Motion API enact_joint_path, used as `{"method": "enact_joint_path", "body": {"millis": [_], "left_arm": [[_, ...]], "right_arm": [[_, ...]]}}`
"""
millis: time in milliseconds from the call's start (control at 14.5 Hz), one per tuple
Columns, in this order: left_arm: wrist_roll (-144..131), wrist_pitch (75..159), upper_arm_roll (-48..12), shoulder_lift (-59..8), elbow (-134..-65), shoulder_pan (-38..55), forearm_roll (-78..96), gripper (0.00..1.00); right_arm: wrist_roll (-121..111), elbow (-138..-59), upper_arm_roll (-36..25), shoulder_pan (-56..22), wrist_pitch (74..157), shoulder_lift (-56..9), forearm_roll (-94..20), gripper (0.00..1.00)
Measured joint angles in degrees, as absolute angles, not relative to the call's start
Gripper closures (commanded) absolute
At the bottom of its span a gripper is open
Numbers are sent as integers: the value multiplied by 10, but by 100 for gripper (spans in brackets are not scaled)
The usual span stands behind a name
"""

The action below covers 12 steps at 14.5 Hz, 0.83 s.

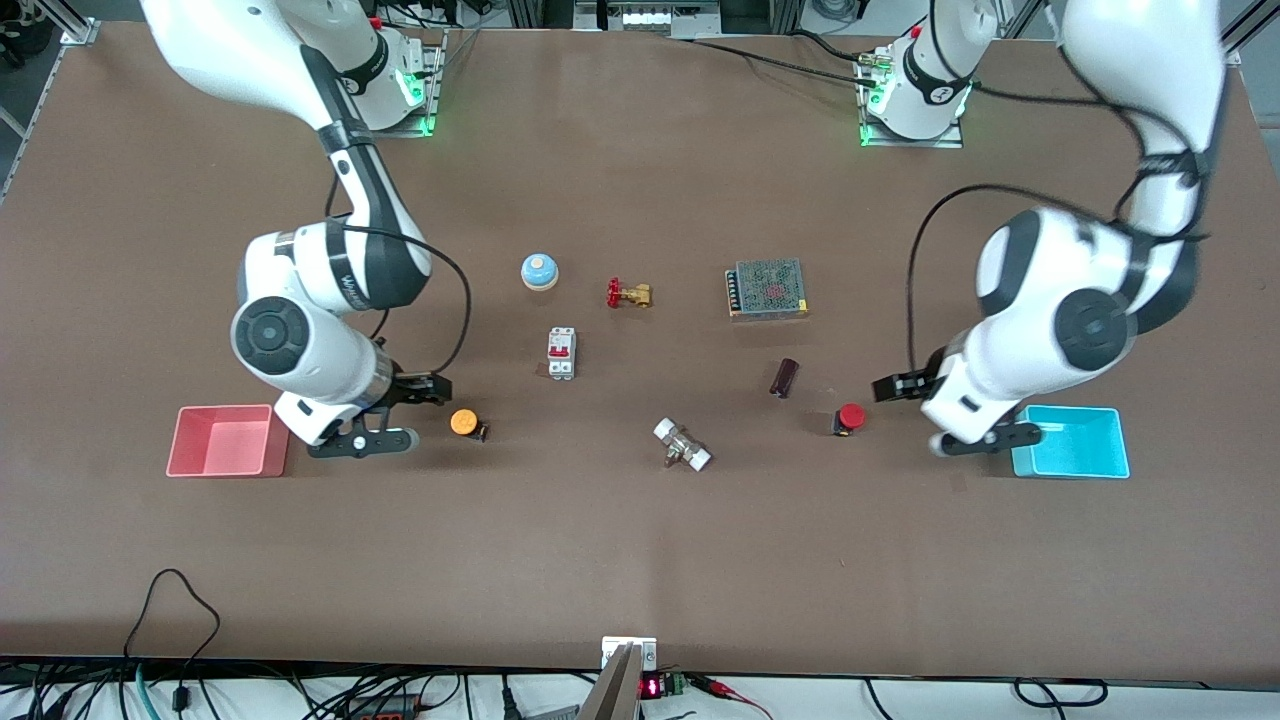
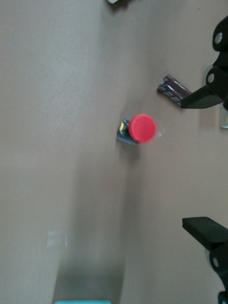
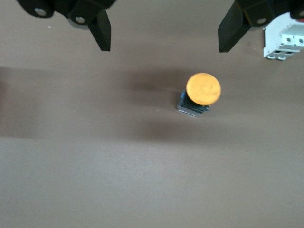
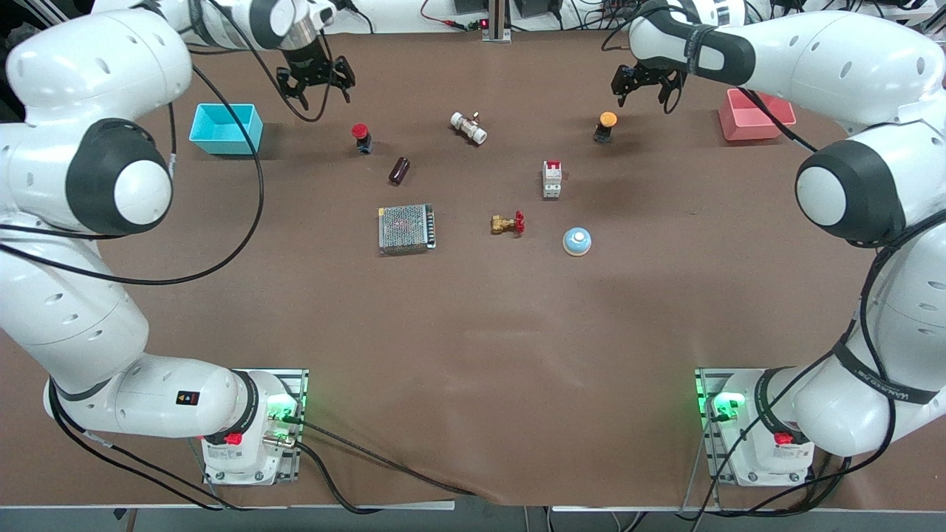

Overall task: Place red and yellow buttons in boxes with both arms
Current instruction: 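Move the right gripper to the yellow button while the left gripper reaches the red button, then lower both grippers and close them on the yellow and red buttons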

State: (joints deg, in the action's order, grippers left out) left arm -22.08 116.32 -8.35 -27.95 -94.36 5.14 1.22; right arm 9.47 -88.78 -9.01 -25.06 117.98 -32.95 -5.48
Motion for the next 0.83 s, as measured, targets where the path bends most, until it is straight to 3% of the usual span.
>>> {"method": "enact_joint_path", "body": {"millis": [483,828], "left_arm": [[-245,1303,-84,-329,-1005,77,12,0],[-249,1327,-84,-341,-1008,79,12,29]], "right_arm": [[152,-861,-90,-286,1238,-397,-55,0],[155,-855,-91,-287,1250,-428,-55,0]]}}
